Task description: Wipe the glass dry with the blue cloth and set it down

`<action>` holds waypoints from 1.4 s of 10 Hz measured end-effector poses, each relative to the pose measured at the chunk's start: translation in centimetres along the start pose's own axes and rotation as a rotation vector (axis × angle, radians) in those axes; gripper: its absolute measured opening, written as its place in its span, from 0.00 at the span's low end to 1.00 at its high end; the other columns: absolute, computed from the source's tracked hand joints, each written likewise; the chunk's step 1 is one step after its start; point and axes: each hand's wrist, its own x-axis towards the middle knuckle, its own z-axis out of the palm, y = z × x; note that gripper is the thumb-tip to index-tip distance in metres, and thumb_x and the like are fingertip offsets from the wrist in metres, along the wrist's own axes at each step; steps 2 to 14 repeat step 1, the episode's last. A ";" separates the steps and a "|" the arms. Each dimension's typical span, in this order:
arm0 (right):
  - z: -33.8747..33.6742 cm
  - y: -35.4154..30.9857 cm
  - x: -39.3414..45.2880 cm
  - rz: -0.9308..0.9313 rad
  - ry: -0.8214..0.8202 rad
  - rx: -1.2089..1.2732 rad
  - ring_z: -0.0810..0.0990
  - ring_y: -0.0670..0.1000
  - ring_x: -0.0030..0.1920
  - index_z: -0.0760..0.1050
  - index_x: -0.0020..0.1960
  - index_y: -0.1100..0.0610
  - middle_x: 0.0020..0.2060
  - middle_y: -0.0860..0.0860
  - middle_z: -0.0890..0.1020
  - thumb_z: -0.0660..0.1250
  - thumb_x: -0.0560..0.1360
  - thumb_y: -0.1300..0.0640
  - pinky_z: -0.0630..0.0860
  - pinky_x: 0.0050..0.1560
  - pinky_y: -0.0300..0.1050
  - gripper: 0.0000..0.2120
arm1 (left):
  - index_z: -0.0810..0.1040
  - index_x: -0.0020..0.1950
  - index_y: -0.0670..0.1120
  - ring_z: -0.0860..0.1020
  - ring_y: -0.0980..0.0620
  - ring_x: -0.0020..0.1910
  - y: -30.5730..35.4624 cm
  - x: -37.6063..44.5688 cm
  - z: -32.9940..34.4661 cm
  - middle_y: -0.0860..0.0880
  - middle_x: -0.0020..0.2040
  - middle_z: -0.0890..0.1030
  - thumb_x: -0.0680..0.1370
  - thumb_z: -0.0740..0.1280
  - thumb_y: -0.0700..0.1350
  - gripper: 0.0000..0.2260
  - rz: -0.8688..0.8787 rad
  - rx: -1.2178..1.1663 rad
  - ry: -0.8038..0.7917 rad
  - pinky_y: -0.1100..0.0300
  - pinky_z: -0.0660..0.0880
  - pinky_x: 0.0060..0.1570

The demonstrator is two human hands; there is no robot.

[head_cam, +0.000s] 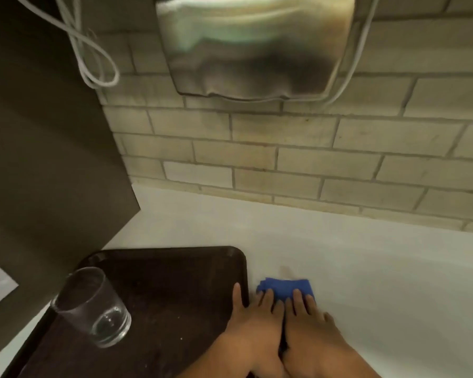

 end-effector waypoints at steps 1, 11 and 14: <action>-3.1 -2.4 -0.2 -0.036 0.173 0.030 0.51 0.59 0.82 0.45 0.83 0.47 0.84 0.50 0.48 0.62 0.74 0.42 0.55 0.77 0.63 0.43 | 0.55 0.85 0.46 0.55 0.44 0.85 -1.9 -1.0 -2.3 0.44 0.86 0.60 0.81 0.68 0.51 0.36 0.014 -0.103 0.212 0.27 0.38 0.79; -3.1 -2.4 -0.2 -0.036 0.173 0.030 0.51 0.59 0.82 0.45 0.83 0.47 0.84 0.50 0.48 0.62 0.74 0.42 0.55 0.77 0.63 0.43 | 0.55 0.85 0.46 0.55 0.44 0.85 -1.9 -1.0 -2.3 0.44 0.86 0.60 0.81 0.68 0.51 0.36 0.014 -0.103 0.212 0.27 0.38 0.79; -3.1 -2.4 -0.2 -0.036 0.173 0.030 0.51 0.59 0.82 0.45 0.83 0.47 0.84 0.50 0.48 0.62 0.74 0.42 0.55 0.77 0.63 0.43 | 0.55 0.85 0.46 0.55 0.44 0.85 -1.9 -1.0 -2.3 0.44 0.86 0.60 0.81 0.68 0.51 0.36 0.014 -0.103 0.212 0.27 0.38 0.79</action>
